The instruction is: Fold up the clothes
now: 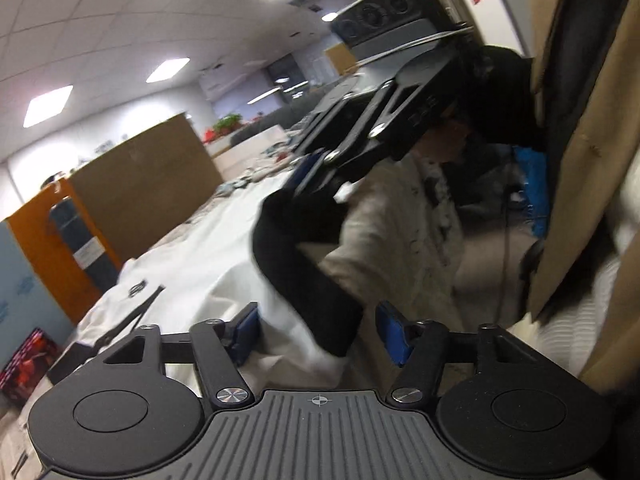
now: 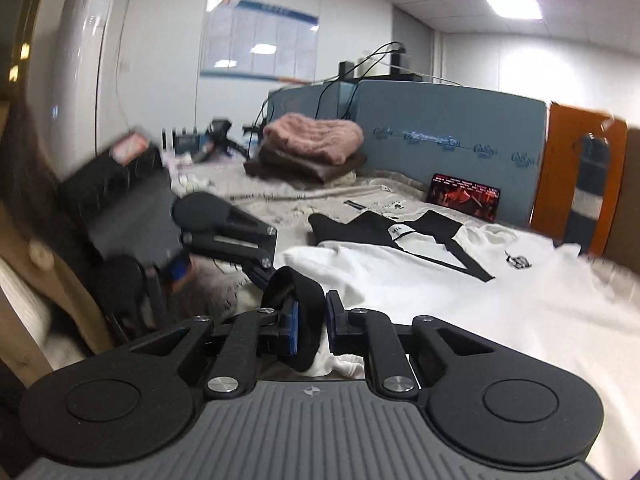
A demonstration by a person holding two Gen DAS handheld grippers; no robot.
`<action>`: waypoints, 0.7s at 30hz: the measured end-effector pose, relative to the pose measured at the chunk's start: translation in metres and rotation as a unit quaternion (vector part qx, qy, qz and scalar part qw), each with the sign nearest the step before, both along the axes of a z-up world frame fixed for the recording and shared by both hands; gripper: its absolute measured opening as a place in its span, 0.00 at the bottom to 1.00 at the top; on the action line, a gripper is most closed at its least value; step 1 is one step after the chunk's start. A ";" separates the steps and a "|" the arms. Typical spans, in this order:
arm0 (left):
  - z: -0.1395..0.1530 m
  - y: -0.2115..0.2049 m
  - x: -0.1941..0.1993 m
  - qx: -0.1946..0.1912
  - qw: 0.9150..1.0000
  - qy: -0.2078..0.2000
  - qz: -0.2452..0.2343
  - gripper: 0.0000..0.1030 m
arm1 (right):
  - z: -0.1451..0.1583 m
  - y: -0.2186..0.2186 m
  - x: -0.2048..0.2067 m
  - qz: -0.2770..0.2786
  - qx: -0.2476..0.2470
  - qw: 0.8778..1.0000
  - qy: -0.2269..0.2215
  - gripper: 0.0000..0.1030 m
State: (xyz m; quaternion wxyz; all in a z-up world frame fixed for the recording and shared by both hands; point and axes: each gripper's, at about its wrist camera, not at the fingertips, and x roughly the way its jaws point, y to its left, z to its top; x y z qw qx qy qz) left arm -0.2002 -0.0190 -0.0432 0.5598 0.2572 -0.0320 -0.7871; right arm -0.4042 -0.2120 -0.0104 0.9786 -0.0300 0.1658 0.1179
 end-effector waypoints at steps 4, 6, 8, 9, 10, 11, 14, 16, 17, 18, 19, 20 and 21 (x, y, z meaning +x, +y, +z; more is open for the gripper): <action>0.002 -0.001 0.011 -0.012 0.999 0.034 0.017 0.12 | -0.002 -0.005 -0.007 0.000 0.021 1.000 0.001 0.14; 0.003 -0.002 0.016 -0.019 0.998 0.051 0.025 0.12 | -0.001 -0.006 -0.015 -0.020 0.012 1.000 -0.002 0.44; 0.005 -0.003 0.022 -0.025 0.997 0.068 0.033 0.12 | -0.001 -0.008 -0.025 -0.053 -0.012 0.998 0.007 0.63; 0.005 -0.003 0.025 -0.028 0.996 0.077 0.037 0.12 | -0.001 -0.009 -0.030 -0.069 -0.025 0.997 0.014 0.63; 0.006 -0.004 0.027 -0.031 0.995 0.086 0.042 0.11 | -0.002 -0.011 -0.034 -0.085 -0.038 0.995 0.022 0.63; 0.008 -0.005 0.030 -0.037 0.993 0.098 0.047 0.11 | -0.003 -0.015 -0.039 -0.101 -0.046 0.993 0.035 0.63; 0.014 -0.008 0.039 -0.053 0.988 0.133 0.065 0.10 | -0.005 -0.029 -0.055 -0.151 -0.065 0.984 0.075 0.63; 0.018 -0.010 0.045 -0.063 0.983 0.156 0.077 0.10 | -0.004 -0.039 -0.066 -0.171 -0.070 0.978 0.097 0.61; 0.020 -0.012 0.048 -0.067 0.980 0.165 0.084 0.09 | -0.004 -0.042 -0.070 -0.174 -0.074 0.976 0.108 0.61; 0.023 -0.016 0.051 -0.074 0.978 0.171 0.094 0.09 | -0.004 -0.045 -0.074 -0.178 -0.080 0.974 0.118 0.61; 0.025 -0.019 0.055 -0.079 0.976 0.177 0.102 0.09 | -0.004 -0.047 -0.077 -0.180 -0.088 0.971 0.128 0.61; 0.027 -0.022 0.059 -0.083 0.974 0.182 0.110 0.09 | -0.005 -0.049 -0.080 -0.182 -0.099 0.968 0.138 0.61; 0.030 -0.025 0.062 -0.086 0.971 0.190 0.115 0.09 | -0.006 -0.051 -0.083 -0.185 -0.110 0.965 0.149 0.61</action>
